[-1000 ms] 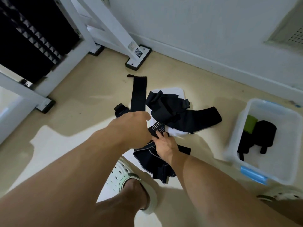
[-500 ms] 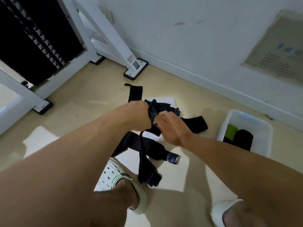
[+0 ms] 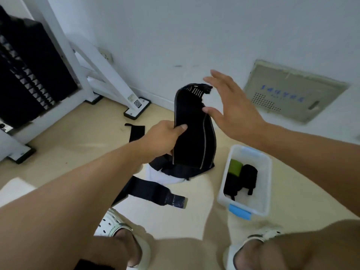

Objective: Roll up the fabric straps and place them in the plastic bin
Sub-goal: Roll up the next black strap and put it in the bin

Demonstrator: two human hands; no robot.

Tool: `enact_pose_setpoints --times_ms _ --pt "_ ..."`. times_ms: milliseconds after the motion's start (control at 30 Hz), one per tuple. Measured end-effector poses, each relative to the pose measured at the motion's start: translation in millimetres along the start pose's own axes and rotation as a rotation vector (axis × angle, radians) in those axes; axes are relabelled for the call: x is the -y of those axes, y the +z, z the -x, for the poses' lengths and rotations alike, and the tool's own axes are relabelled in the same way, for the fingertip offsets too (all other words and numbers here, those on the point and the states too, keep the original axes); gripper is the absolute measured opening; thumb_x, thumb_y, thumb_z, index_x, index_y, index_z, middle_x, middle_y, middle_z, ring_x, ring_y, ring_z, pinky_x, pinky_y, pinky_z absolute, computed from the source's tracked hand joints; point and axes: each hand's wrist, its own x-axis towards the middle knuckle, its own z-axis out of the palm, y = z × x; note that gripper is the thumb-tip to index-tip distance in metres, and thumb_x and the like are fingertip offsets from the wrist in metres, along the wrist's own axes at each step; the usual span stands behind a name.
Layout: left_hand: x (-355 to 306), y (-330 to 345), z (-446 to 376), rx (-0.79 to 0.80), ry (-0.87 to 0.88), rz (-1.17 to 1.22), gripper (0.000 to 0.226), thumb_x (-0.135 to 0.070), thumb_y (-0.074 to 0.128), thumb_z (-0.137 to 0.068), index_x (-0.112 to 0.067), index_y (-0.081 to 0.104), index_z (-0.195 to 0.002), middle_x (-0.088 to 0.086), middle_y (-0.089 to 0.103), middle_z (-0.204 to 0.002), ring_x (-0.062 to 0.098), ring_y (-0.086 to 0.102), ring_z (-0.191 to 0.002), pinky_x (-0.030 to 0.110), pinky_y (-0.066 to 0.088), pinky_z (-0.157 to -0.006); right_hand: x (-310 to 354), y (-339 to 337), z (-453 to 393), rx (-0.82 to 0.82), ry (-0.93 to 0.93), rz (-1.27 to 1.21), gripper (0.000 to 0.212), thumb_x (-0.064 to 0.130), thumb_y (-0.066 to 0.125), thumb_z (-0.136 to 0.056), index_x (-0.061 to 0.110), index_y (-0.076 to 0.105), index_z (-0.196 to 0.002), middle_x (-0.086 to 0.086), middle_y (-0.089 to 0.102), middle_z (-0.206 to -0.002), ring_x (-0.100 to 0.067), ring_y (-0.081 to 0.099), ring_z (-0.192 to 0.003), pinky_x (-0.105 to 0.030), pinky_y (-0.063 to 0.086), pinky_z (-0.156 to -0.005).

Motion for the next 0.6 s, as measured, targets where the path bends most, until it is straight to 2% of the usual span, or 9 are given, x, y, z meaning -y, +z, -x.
enact_pose_setpoints --times_ms 33,100,167,233,300,433,500,600 --pt "-5 2 1 -0.019 -0.002 0.109 0.035 -0.038 0.049 -0.108 -0.012 0.071 -0.118 0.008 0.079 -0.107 0.027 0.077 -0.096 0.048 0.063 -0.088 4 -7 4 -0.015 0.091 -0.059 0.059 0.028 0.064 -0.097 0.024 0.038 -0.15 0.004 0.033 -0.158 -0.016 0.04 -0.14 -0.033 0.037 -0.114" --pt "-12 6 1 -0.054 -0.013 0.288 0.033 -0.033 0.049 -0.109 -0.012 0.07 -0.122 0.007 0.079 -0.111 0.026 0.076 -0.101 0.047 0.063 -0.088 8 -13 14 -0.017 0.294 -0.219 0.052 0.043 0.067 -0.094 0.03 0.045 -0.14 0.009 0.049 -0.142 -0.008 0.055 -0.122 -0.033 0.047 -0.104" --pt "-18 10 2 -0.069 -0.022 0.437 0.031 -0.029 0.048 -0.11 -0.011 0.07 -0.122 0.007 0.079 -0.112 0.025 0.076 -0.103 0.042 0.065 -0.081 11 -13 25 0.178 0.559 -0.49 0.052 0.066 0.065 -0.086 0.031 0.056 -0.124 0.012 0.065 -0.122 -0.006 0.066 -0.106 -0.033 0.052 -0.097" --pt "-24 14 1 -0.095 -0.043 0.565 0.031 -0.026 0.046 -0.11 -0.007 0.07 -0.119 0.01 0.079 -0.109 0.025 0.077 -0.099 0.037 0.065 -0.073 8 -7 36 0.464 0.698 -0.749 0.059 0.072 0.061 -0.081 0.027 0.067 -0.118 0.008 0.075 -0.112 -0.012 0.073 -0.102 -0.039 0.052 -0.102" --pt "-26 18 -2 -0.151 -0.075 0.654 0.032 -0.024 0.045 -0.111 -0.002 0.069 -0.118 0.015 0.078 -0.11 0.027 0.077 -0.096 0.036 0.064 -0.07 4 2 47 0.613 0.697 -0.899 0.055 0.06 0.063 -0.084 0.017 0.072 -0.119 0.0 0.077 -0.112 -0.017 0.073 -0.106 -0.041 0.051 -0.105" --pt "-29 23 -10 -0.323 -0.136 0.782 0.023 -0.019 0.05 -0.109 -0.002 0.065 -0.107 0.015 0.074 -0.109 0.028 0.075 -0.093 0.036 0.062 -0.069 -3 13 52 0.675 0.695 -1.066 0.037 0.032 0.069 -0.093 0.01 0.07 -0.123 -0.009 0.075 -0.117 -0.025 0.072 -0.11 -0.038 0.055 -0.097" --pt "-29 21 -16 -0.397 -0.168 0.824 0.018 -0.018 0.053 -0.108 -0.004 0.064 -0.105 0.013 0.073 -0.108 0.026 0.074 -0.093 0.036 0.061 -0.071 -5 13 47 0.704 0.691 -1.078 0.039 0.032 0.073 -0.088 0.013 0.07 -0.122 -0.009 0.075 -0.118 -0.025 0.071 -0.109 -0.034 0.054 -0.092" --pt "-29 17 -20 -0.482 -0.207 0.888 0.02 -0.018 0.053 -0.108 -0.004 0.063 -0.118 0.013 0.072 -0.109 0.026 0.073 -0.095 0.04 0.063 -0.079 -7 14 45 0.768 0.699 -1.068 0.043 0.033 0.074 -0.084 0.013 0.07 -0.123 -0.009 0.074 -0.121 -0.029 0.069 -0.114 -0.034 0.054 -0.092"
